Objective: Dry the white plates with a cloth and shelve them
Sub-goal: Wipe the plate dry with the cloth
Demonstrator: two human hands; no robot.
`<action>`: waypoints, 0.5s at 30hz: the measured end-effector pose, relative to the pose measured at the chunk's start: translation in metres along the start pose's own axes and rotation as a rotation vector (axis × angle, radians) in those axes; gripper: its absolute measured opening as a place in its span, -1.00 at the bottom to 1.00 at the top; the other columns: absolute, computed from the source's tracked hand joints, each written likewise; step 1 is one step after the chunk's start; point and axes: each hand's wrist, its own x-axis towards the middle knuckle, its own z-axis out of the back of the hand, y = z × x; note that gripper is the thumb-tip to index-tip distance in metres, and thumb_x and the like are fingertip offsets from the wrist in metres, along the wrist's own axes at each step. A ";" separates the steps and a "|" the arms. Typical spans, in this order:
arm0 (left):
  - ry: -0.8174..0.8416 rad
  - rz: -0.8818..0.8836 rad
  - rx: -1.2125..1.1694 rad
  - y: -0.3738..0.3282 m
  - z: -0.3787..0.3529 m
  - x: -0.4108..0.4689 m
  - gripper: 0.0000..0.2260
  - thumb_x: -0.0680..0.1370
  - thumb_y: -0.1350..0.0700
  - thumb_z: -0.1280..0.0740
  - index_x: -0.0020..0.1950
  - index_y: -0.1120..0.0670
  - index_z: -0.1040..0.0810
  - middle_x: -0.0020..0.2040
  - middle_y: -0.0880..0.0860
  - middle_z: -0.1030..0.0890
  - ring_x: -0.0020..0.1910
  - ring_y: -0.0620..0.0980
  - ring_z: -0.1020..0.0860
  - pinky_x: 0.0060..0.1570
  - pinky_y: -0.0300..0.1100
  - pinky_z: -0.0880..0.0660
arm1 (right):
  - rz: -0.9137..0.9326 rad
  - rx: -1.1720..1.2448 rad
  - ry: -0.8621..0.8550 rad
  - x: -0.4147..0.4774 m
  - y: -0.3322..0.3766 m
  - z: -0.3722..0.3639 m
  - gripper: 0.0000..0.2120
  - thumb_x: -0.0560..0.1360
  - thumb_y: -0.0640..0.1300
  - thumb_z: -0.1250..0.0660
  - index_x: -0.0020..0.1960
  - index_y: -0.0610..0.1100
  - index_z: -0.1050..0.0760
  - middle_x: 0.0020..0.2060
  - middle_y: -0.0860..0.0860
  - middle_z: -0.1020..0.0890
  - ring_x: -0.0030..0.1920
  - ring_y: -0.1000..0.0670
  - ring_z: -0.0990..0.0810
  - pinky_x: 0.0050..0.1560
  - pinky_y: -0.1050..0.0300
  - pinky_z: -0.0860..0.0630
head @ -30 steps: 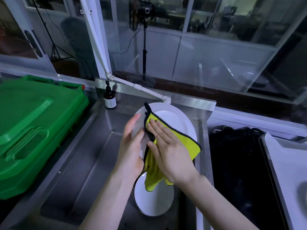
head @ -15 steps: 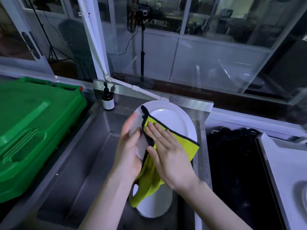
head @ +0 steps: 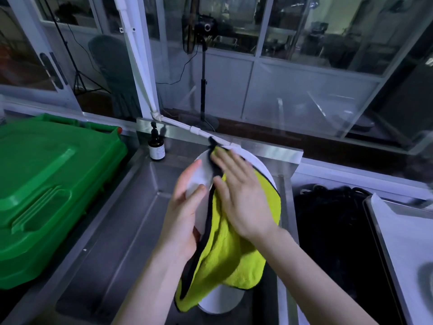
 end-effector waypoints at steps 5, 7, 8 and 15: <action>0.034 0.029 -0.070 0.000 0.001 -0.003 -0.56 0.61 0.33 -0.24 0.41 -0.05 -0.51 0.36 -0.09 -0.59 0.42 -0.16 -0.46 0.43 -0.14 -0.36 | 0.118 -0.020 0.099 0.004 -0.003 -0.003 -0.56 0.67 0.02 -0.05 0.49 -0.09 -0.33 0.50 0.06 -0.32 0.54 0.05 -0.17 0.54 -0.01 -0.07; 0.007 0.051 -0.066 -0.002 0.004 -0.006 -0.56 0.53 0.23 -0.34 0.36 -0.13 -0.56 0.33 -0.11 -0.62 0.41 -0.16 -0.48 0.43 -0.08 -0.35 | 0.011 -0.032 0.069 0.012 -0.013 -0.001 -0.57 0.67 0.02 -0.05 0.50 -0.06 -0.31 0.50 0.07 -0.32 0.53 0.06 -0.19 0.54 -0.02 -0.06; -0.012 0.064 -0.055 -0.004 0.006 -0.008 -0.56 0.48 0.17 -0.36 0.31 -0.20 -0.60 0.28 -0.15 -0.64 0.39 -0.18 -0.48 0.39 -0.10 -0.37 | -0.077 -0.017 0.042 0.015 -0.019 0.001 -0.57 0.68 0.01 -0.05 0.51 -0.06 -0.31 0.50 0.06 -0.32 0.53 0.06 -0.19 0.54 -0.02 -0.07; 0.024 -0.028 0.022 -0.008 0.011 0.000 -0.57 0.58 0.27 -0.28 0.33 -0.17 -0.56 0.26 -0.27 -0.63 0.30 -0.39 -0.48 0.16 -0.42 -0.44 | -0.016 0.042 0.036 0.003 -0.010 0.000 -0.54 0.67 0.02 -0.03 0.54 -0.08 -0.25 0.53 0.06 -0.24 0.56 0.03 -0.10 0.56 -0.01 -0.01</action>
